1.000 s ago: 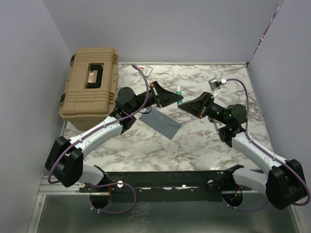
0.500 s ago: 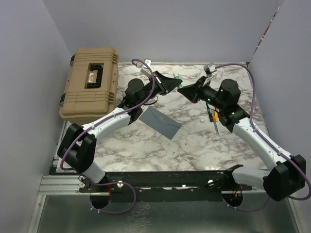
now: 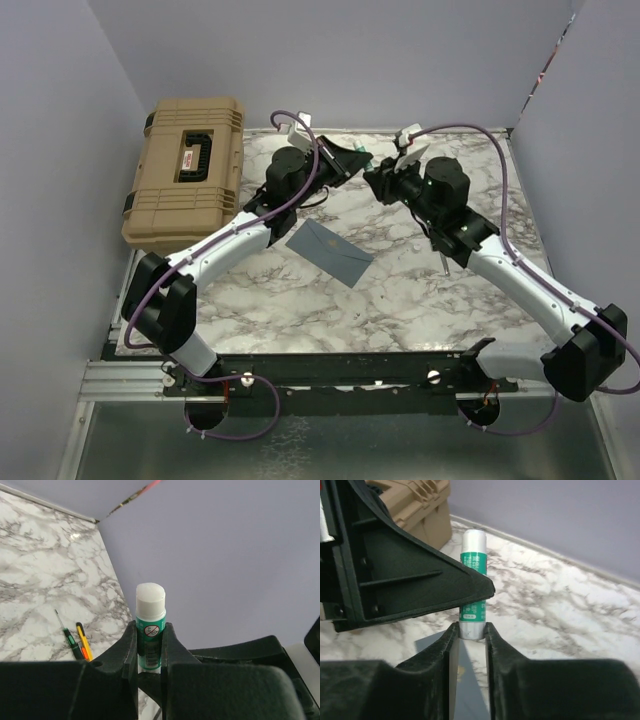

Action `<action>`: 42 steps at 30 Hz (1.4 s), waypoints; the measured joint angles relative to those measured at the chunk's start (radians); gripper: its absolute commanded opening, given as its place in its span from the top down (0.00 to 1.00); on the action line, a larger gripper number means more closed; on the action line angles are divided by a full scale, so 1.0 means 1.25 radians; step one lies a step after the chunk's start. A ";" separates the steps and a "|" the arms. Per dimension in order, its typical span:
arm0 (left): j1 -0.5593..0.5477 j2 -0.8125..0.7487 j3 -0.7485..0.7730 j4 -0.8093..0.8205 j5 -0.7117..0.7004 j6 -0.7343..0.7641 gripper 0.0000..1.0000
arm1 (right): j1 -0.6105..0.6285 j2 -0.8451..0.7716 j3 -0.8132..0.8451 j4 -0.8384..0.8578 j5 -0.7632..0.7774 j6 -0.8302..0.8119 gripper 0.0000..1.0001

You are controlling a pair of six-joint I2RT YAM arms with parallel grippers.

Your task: Place the letter into the envelope and seal it

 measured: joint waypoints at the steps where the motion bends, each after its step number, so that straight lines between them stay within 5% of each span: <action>1: -0.001 0.000 0.004 -0.005 0.009 0.004 1.00 | 0.000 -0.006 0.006 -0.018 -0.008 0.021 0.57; 7: 0.003 -0.007 0.006 -0.015 0.149 0.074 1.00 | -0.008 -0.089 0.006 -0.103 -0.109 0.237 0.29; 17: 0.035 -0.087 0.006 -0.031 0.391 0.135 1.00 | -0.008 -0.358 -0.217 0.007 -0.162 0.598 0.26; 21: 0.035 -0.114 0.005 -0.014 0.475 0.116 1.00 | -0.008 -0.370 -0.258 0.096 -0.184 0.691 0.32; 29: 0.035 -0.134 0.001 0.037 0.557 0.060 1.00 | -0.008 -0.272 -0.281 0.275 -0.298 0.780 0.61; 35: 0.035 -0.136 -0.011 0.065 0.565 0.029 1.00 | -0.008 -0.255 -0.301 0.388 -0.345 0.821 0.63; 42: 0.035 -0.145 -0.016 0.085 0.565 0.009 1.00 | -0.008 -0.245 -0.310 0.433 -0.357 0.823 0.98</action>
